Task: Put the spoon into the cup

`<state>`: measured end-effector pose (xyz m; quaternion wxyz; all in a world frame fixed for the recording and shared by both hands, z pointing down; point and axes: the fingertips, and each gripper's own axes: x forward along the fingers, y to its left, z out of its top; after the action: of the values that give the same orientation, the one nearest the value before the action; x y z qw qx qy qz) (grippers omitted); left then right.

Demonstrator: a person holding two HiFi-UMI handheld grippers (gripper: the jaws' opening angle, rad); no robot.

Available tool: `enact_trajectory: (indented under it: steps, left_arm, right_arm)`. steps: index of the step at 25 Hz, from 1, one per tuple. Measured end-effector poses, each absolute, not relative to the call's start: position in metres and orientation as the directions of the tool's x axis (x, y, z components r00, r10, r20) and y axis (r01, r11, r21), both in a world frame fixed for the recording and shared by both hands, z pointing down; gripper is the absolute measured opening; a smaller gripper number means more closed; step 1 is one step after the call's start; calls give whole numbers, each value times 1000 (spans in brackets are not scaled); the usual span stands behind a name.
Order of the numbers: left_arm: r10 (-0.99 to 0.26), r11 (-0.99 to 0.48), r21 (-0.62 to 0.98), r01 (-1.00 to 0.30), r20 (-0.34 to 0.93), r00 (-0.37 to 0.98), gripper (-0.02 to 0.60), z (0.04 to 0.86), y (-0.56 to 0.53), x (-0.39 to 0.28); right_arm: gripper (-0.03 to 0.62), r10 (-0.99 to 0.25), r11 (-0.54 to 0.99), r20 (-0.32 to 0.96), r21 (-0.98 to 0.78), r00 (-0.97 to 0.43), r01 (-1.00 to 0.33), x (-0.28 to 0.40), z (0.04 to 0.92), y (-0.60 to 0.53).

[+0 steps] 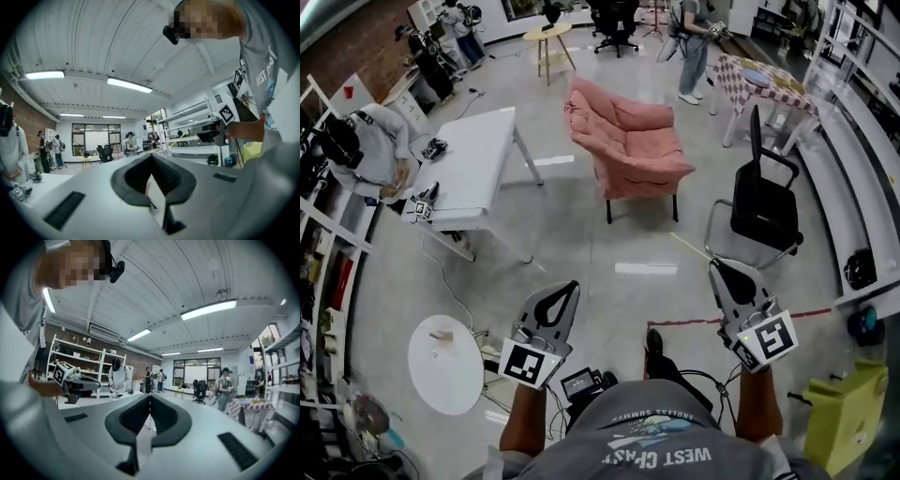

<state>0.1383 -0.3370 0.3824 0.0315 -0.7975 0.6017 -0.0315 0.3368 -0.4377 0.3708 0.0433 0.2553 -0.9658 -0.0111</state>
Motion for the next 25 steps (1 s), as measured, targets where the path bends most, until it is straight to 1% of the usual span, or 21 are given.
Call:
enact_trajectory:
  steps: [7, 14, 21, 25]
  left_arm:
    - [-997, -70, -115, -991, 27, 67, 2, 386, -372, 101]
    - [-992, 122, -128, -984, 27, -127, 2, 382, -383, 71]
    - [-951, 299, -157, -941, 36, -308, 2, 377, -362, 55]
    - [-920, 380, -167, -910, 35, -391, 2, 368, -338, 44]
  right_arm:
    - [5, -311, 950, 51, 41, -949, -309, 276, 372, -511]
    - [5, -138, 990, 46, 38, -989, -136, 224, 375, -553]
    - [5, 37, 999, 24, 27, -999, 38, 177, 375, -560]
    - [5, 116, 993, 22, 19, -993, 116, 151, 374, -549]
